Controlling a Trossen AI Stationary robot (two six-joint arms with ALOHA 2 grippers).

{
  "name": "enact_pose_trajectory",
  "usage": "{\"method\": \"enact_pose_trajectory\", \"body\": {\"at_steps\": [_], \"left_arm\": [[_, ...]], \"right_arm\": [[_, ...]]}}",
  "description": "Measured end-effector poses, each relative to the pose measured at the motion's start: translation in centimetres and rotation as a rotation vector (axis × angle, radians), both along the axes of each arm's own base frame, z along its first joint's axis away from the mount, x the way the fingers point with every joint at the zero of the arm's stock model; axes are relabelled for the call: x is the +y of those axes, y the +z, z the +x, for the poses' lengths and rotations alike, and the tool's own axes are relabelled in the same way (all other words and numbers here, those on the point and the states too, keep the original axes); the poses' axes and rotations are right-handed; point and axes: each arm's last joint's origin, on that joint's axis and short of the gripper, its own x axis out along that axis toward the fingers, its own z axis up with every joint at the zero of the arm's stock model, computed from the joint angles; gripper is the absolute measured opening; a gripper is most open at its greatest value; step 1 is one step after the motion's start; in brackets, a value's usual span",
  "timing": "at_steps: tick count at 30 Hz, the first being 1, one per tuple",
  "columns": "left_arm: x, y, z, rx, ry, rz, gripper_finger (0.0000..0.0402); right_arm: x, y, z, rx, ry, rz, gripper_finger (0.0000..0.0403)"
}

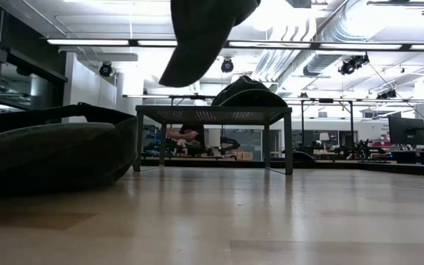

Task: Pick & Place hat
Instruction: Put the right gray cap on the shelf

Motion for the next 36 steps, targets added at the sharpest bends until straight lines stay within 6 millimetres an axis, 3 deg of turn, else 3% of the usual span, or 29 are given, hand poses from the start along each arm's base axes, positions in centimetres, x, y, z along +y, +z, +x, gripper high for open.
{"method": "enact_pose_trajectory", "body": {"at_steps": [10, 20, 27, 32, 36], "left_arm": [[0.2, 0.6, -1.1, -0.029, 0.053, -0.105, 0.0002], [0.5, 1.4, -2.0, -0.098, 0.136, -0.22, 0.0001], [0.7, 0.6, -2.1, -0.038, 0.22, -0.253, 0.0001], [0.9, 3.0, -2.7, -0.057, 0.269, -0.296, 0.0], [1.1, 5.3, -3.3, -0.109, 0.346, -0.34, 0.0]], "right_arm": [[0.0, 0.7, -0.5, -0.022, 0.043, -0.136, 0.001], [0.0, 1.7, -0.6, -0.117, 0.06, -0.444, 0.001], [0.2, 4.1, -1.6, -0.274, 0.066, -0.59, 0.0013], [0.0, 4.5, -2.4, -0.242, 0.026, -0.704, 0.0016], [0.0, 5.0, -3.0, -0.237, -0.013, -0.757, 0.0042]]}}
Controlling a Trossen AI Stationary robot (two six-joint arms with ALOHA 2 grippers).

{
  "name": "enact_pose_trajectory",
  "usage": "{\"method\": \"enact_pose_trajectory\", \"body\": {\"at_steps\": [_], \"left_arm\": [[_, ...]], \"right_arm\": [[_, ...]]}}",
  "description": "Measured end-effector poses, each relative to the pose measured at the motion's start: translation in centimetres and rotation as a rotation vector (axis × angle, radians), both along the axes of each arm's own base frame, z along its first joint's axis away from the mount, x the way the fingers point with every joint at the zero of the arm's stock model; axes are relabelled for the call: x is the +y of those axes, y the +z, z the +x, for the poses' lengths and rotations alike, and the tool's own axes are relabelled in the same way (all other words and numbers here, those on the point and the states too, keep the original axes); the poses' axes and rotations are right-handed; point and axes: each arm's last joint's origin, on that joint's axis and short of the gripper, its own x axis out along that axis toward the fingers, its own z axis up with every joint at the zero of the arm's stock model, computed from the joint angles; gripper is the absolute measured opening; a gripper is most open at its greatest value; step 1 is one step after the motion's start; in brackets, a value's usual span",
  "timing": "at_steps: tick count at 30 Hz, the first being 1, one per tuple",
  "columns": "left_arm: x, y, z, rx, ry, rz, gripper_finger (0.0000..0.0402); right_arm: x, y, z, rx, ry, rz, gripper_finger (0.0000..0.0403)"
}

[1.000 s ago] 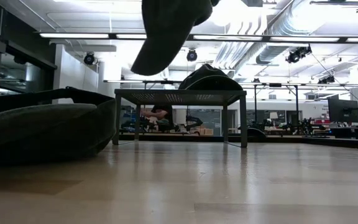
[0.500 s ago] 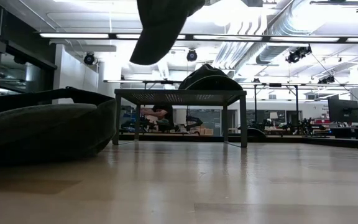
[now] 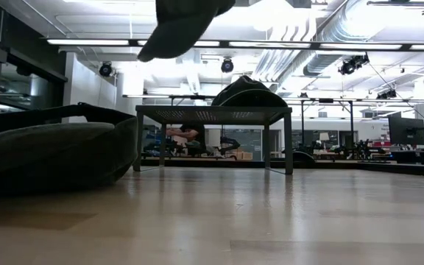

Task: Pick & Place hat
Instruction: Put the right gray cap on the shelf

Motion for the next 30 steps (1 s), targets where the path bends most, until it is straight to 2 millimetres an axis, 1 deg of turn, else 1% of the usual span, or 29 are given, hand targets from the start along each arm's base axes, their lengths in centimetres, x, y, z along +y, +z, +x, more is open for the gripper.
{"method": "enact_pose_trajectory", "body": {"at_steps": [4, 7, 10, 13, 17, 23, 30], "left_arm": [[0.3, 1.8, -0.8, -0.054, 0.103, -0.058, 0.0], [0.4, 2.5, -1.1, -0.101, 0.149, -0.098, 0.0], [0.5, 2.7, -1.2, -0.125, 0.179, -0.12, 0.0], [0.5, 2.6, -1.0, -0.135, 0.199, -0.143, 0.0], [0.5, 2.6, -0.5, -0.177, 0.204, -0.183, 0.0], [0.4, 2.1, 0.4, -0.195, 0.21, -0.232, 0.0], [0.3, 1.6, 2.2, -0.233, 0.216, -0.269, 0.0]], "right_arm": [[0.0, -0.5, 0.3, 0.037, -0.019, -0.025, 0.0093], [0.0, -0.4, 0.2, 0.026, -0.026, -0.046, 0.014], [0.0, -0.4, 0.2, 0.029, -0.03, -0.077, 0.0184], [-0.1, -0.5, 0.3, 0.038, -0.063, -0.097, 0.0213], [0.2, -0.5, 0.3, 0.044, -0.118, -0.151, 0.0226], [0.5, -0.5, 0.2, 0.077, -0.244, -0.237, 0.0227], [0.4, -0.9, 0.1, 0.164, -0.349, -0.377, 0.0226]]}}
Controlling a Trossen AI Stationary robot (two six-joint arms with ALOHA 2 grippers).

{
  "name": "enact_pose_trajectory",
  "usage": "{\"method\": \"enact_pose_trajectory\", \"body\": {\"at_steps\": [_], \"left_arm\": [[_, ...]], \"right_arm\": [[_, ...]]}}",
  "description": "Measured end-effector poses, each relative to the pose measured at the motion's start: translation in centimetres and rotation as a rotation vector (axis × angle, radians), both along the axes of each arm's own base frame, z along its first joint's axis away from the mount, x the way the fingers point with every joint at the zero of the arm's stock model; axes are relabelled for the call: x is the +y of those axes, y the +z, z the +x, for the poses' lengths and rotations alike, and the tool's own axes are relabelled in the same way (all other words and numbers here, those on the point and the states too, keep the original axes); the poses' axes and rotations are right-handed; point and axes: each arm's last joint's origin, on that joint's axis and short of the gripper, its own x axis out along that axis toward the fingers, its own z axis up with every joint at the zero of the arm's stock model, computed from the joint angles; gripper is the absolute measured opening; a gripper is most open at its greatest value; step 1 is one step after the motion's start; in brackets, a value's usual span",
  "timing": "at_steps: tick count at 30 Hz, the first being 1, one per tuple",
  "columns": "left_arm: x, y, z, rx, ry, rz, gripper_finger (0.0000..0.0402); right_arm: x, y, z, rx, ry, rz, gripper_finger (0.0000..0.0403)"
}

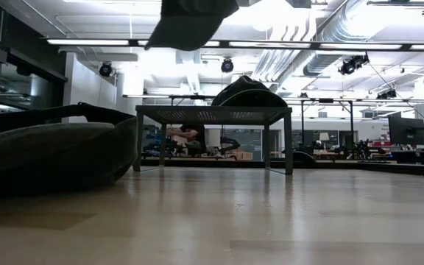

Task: Pick & Place hat
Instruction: Put the right gray cap on the shelf

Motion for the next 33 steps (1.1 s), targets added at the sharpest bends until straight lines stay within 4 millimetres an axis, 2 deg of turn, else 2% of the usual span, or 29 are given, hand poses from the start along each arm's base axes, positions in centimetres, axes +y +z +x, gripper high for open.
{"method": "enact_pose_trajectory", "body": {"at_steps": [8, 14, 20, 28, 33], "left_arm": [[-0.2, -0.5, 1.8, -0.037, -0.035, -0.019, 0.0], [-0.2, -0.6, 1.8, -0.05, -0.04, -0.044, 0.0], [-0.3, -0.6, 1.8, -0.059, -0.056, -0.054, 0.0], [-0.3, -0.8, 2.1, -0.061, -0.061, -0.069, 0.0], [-0.3, -0.8, 2.1, -0.057, -0.06, -0.07, 0.0]], "right_arm": [[0.0, -0.5, 0.0, 0.096, 0.002, -0.113, 0.0223], [-0.2, -0.8, 0.1, 0.134, 0.02, -0.125, 0.0222], [-1.4, -1.2, 0.3, 0.155, -0.027, -0.125, 0.0222], [-2.0, -2.7, 2.0, 0.191, 0.036, -0.129, 0.0222], [-1.9, -2.8, 2.1, 0.171, 0.043, -0.081, 0.0216]]}}
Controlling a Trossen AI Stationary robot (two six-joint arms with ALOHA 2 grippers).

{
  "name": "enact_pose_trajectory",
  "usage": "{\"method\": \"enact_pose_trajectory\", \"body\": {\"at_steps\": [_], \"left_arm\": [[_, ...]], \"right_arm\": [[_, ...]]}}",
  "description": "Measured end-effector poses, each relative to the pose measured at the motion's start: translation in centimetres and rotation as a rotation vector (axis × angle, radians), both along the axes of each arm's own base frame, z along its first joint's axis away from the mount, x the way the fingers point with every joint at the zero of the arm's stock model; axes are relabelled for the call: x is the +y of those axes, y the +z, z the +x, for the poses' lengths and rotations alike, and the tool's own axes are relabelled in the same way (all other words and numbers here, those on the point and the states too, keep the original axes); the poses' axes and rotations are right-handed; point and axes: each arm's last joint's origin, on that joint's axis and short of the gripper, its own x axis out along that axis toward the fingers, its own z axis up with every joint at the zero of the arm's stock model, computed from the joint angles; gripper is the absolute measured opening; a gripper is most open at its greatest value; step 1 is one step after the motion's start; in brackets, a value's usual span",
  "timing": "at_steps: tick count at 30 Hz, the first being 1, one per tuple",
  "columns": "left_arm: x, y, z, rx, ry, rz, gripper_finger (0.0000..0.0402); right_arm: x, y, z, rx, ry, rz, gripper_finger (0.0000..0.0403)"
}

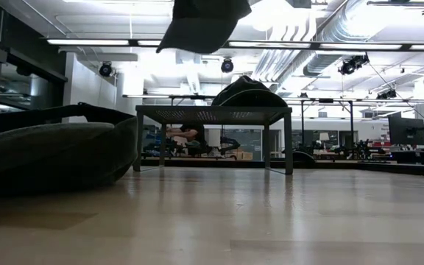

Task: Pick & Place hat
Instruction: Put the right gray cap on the shelf

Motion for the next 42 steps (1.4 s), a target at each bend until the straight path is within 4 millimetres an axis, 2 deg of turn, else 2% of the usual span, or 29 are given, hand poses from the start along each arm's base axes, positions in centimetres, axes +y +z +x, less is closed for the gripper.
{"method": "enact_pose_trajectory", "body": {"at_steps": [7, 23, 32, 42], "left_arm": [[0.0, 0.0, 0.0, 0.002, 0.017, 0.001, 0.0], [0.0, -0.2, 0.2, 0.007, 0.007, -0.003, 0.0], [-0.1, -0.4, 0.2, 0.042, -0.017, 0.021, 0.0018], [-0.2, 0.0, -0.3, 0.167, -0.084, 0.214, 0.0057]], "right_arm": [[0.1, -0.1, 0.0, -0.014, 0.049, 0.079, 0.0168], [-0.1, -0.3, 0.0, -0.015, 0.065, 0.166, 0.0009], [-0.9, -0.6, 0.0, -0.027, 0.118, 0.319, 0.0002], [-2.1, -0.6, -0.1, -0.03, 0.226, 0.432, 0.0001]]}}
